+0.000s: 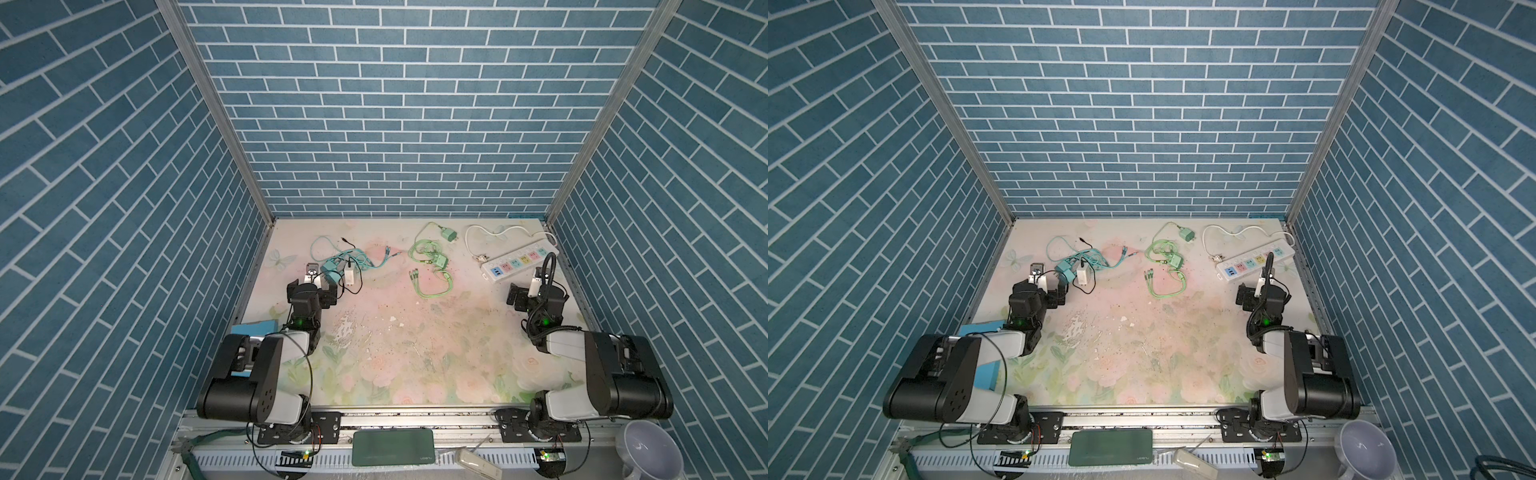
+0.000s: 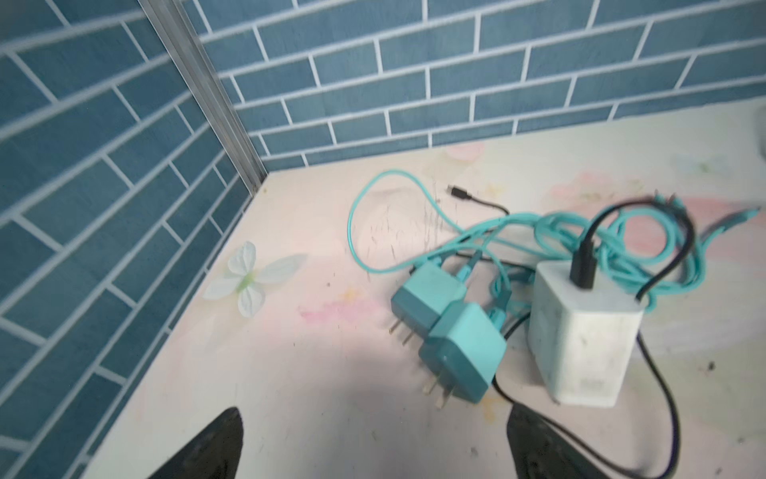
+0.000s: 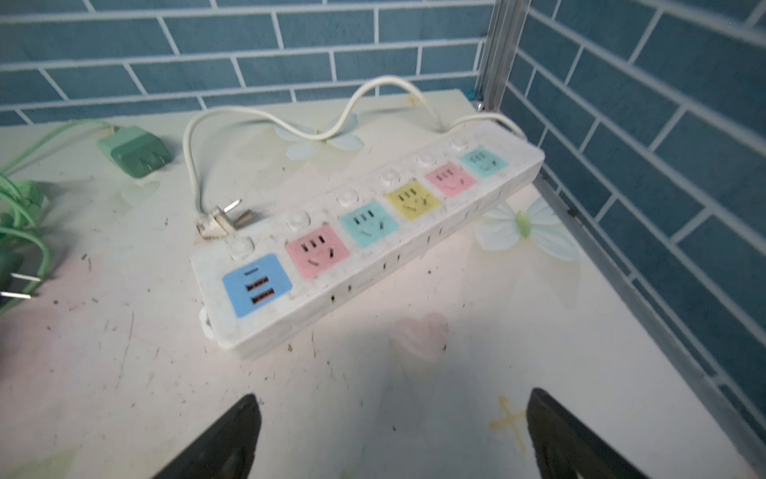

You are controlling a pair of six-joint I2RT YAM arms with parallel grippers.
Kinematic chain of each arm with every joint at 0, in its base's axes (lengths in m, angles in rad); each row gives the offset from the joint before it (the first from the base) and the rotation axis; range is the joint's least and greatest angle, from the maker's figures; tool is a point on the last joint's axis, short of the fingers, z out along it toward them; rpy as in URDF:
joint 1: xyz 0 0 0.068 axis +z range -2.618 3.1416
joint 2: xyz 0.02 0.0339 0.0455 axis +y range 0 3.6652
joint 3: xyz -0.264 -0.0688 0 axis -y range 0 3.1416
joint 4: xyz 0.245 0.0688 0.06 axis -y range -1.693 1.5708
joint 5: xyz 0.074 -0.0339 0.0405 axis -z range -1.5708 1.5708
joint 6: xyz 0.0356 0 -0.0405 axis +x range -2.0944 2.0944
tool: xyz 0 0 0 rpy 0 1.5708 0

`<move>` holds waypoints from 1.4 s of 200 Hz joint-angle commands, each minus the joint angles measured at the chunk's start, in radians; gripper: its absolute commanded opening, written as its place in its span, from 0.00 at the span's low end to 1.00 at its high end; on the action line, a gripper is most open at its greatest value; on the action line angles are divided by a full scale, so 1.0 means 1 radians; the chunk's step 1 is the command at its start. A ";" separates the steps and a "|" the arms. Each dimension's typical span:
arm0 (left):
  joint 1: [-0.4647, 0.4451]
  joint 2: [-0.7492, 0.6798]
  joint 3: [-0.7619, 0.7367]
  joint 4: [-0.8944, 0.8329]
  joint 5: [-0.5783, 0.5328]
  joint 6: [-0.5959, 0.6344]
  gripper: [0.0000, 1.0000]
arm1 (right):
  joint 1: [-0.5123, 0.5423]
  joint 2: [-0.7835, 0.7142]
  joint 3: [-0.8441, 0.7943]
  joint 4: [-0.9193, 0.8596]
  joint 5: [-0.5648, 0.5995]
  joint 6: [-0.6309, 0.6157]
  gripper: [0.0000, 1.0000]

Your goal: Insert the plug

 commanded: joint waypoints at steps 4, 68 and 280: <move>-0.015 -0.085 0.136 -0.284 -0.067 -0.040 1.00 | 0.003 -0.071 0.148 -0.268 0.053 0.047 0.99; -0.110 -0.112 0.452 -0.830 -0.147 -0.261 1.00 | 0.006 -0.050 0.483 -0.839 0.009 0.265 0.99; -0.337 0.004 0.700 -1.208 -0.120 -0.449 1.00 | -0.002 0.690 1.252 -1.289 -0.063 0.564 0.99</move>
